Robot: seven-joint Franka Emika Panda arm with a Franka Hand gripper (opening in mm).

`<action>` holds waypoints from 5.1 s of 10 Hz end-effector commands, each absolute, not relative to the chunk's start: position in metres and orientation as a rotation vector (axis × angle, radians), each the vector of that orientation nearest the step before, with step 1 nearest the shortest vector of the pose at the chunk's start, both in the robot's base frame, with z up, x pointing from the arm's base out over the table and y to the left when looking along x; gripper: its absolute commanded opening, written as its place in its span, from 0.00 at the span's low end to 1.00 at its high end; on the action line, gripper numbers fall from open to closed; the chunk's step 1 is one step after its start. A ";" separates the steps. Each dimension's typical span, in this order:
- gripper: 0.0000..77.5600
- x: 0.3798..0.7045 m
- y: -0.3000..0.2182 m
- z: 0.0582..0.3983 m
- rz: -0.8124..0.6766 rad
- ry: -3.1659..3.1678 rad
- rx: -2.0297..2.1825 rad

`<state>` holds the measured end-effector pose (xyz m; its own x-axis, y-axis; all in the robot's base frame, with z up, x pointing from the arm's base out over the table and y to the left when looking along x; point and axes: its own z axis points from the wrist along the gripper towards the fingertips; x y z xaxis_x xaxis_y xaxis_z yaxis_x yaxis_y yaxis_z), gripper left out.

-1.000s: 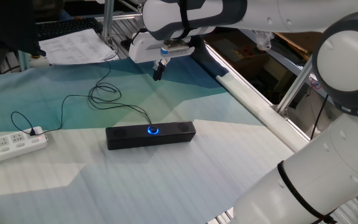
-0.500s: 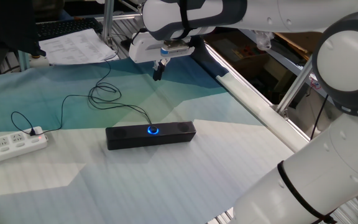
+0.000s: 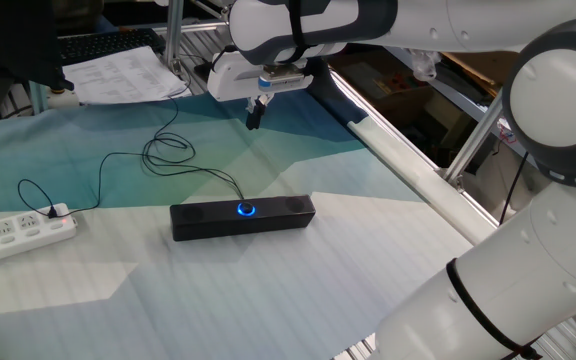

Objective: Turn the knob to increase the volume of the speaker

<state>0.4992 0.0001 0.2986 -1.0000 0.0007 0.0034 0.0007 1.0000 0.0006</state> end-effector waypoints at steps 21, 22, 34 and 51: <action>0.00 0.499 0.002 0.300 -0.058 -3.074 -0.200; 0.00 0.499 0.002 0.300 -0.058 -3.077 -0.194; 0.00 0.498 0.002 0.300 -0.049 -3.060 -0.346; 0.00 0.496 0.015 0.195 -0.065 -3.109 -0.419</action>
<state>0.5013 0.0116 0.2113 -0.9661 0.2550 0.0395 0.2562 0.9662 0.0282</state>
